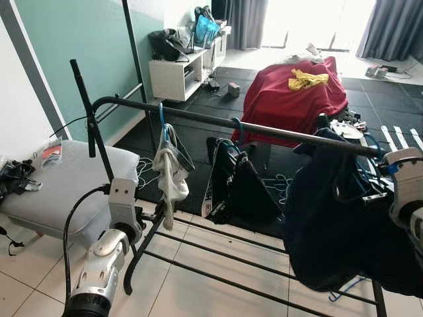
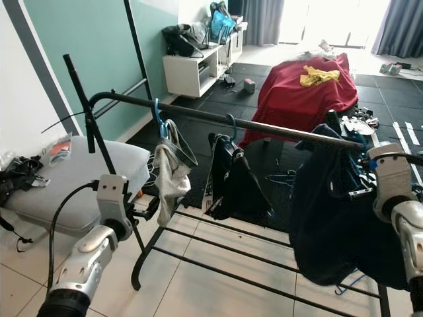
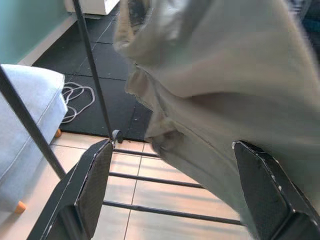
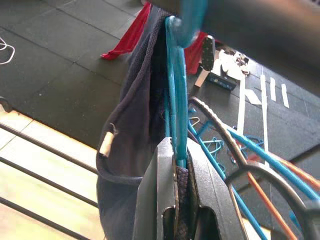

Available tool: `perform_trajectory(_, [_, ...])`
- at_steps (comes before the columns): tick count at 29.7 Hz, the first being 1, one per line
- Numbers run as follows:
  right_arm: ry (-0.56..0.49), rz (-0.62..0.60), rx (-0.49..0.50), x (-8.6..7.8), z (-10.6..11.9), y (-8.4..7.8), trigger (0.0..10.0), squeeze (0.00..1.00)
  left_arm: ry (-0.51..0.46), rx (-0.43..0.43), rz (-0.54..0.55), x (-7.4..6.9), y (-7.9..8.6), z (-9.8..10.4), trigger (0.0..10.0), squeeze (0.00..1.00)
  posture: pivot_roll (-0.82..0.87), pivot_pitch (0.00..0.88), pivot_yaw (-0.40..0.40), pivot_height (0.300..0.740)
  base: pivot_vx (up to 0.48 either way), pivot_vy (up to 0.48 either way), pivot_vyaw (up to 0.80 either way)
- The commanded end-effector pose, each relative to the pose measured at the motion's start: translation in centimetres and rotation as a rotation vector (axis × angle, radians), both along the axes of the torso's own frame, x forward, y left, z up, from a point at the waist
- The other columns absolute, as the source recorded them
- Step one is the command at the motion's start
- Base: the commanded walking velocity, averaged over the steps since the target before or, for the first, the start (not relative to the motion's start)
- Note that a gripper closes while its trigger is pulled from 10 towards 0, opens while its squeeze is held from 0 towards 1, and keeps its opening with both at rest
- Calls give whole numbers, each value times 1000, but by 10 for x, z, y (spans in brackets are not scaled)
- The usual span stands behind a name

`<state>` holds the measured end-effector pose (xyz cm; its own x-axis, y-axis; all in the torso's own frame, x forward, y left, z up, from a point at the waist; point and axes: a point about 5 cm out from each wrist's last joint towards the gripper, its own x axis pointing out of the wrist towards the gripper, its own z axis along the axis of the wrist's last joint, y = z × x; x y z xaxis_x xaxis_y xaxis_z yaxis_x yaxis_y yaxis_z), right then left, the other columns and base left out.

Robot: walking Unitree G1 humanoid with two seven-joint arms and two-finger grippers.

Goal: Hang hanger

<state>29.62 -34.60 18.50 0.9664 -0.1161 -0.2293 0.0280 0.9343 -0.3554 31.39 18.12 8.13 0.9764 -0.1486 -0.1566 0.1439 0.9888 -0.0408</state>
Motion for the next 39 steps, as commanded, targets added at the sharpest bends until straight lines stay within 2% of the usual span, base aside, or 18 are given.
perform_trajectory(1, [-11, 25, 20, 5, 3, 6, 10000, 0, 21, 9, 16, -3, 9, -3, 10000, 0, 7, 28, -12, 740, 0, 0, 0])
perform_trajectory(3, [44, 52, 99, 7, -8, 15, 10000, 0, 23, 12, 15, -2, 10, -3, 10000, 0, 9, 27, -10, 740, 0, 0, 0])
perform_trajectory(5, [55, 65, 187, 8, -14, 21, 10000, 0, 24, 15, 14, -2, 10, -3, 10000, 0, 9, 27, -10, 740, 0, 0, 0])
perform_trajectory(7, [52, 66, 202, 9, -14, 22, 10000, 0, 24, 15, 14, -2, 10, -4, 10000, 0, 9, 27, -10, 740, 0, 0, 0])
perform_trajectory(12, [74, 13, 209, 5, -15, 11, 10000, 0, 23, 17, 4, -1, 8, -2, 10000, 0, 0, 24, -7, 740, 0, 0, 0])
perform_trajectory(18, [85, 26, 238, 3, -19, 15, 10000, 0, 21, 18, -1, -1, 7, -2, 10000, 0, -2, 12, -9, 740, 0, 0, 0])
perform_trajectory(19, [72, 21, 250, 3, -20, 16, 10000, 702, 20, 18, -1, -1, 7, -2, 10000, 0, -1, 6, -10, 740, 0, 0, 0])
perform_trajectory(22, [62, 17, 257, 3, -21, 17, 10000, 702, 19, 17, -1, -2, 7, -2, 10000, 0, 0, 6, -9, 740, 0, 0, 0])
perform_trajectory(23, [44, 11, 256, 2, -22, 18, 10000, 1000, 17, 16, 1, -2, 7, -2, 10000, 0, 1, 6, -9, 740, 0, 0, 0])
perform_trajectory(26, [-43, -8, 283, -1, -23, 25, 10000, 1000, -7, -3, 32, -3, 11, 2, 10000, 0, -1, 8, -9, 740, 0, 0, 0])
perform_trajectory(30, [-76, -12, 296, -4, -24, 29, 10000, 1000, -21, -5, 50, -4, 13, 4, 10000, 0, -5, 9, -8, 740, 0, 0, 0])
perform_trajectory(33, [-144, -20, 225, -25, -38, 43, 10000, 1000, -69, -2, 105, -11, 28, 11, 10000, 0, -17, 15, -2, 740, 0, 0, 0])
perform_trajectory(38, [-153, -47, 216, -35, -46, 49, 10000, 1000, -77, 15, 128, -13, 36, 14, 10000, 0, -17, 15, -3, 740, 0, 0, 0])
perform_trajectory(39, [-145, -88, 188, -42, -54, 53, 10000, 1000, -88, 24, 151, -12, 41, 17, 10000, 0, -27, 20, -3, 740, 0, 0, 0])
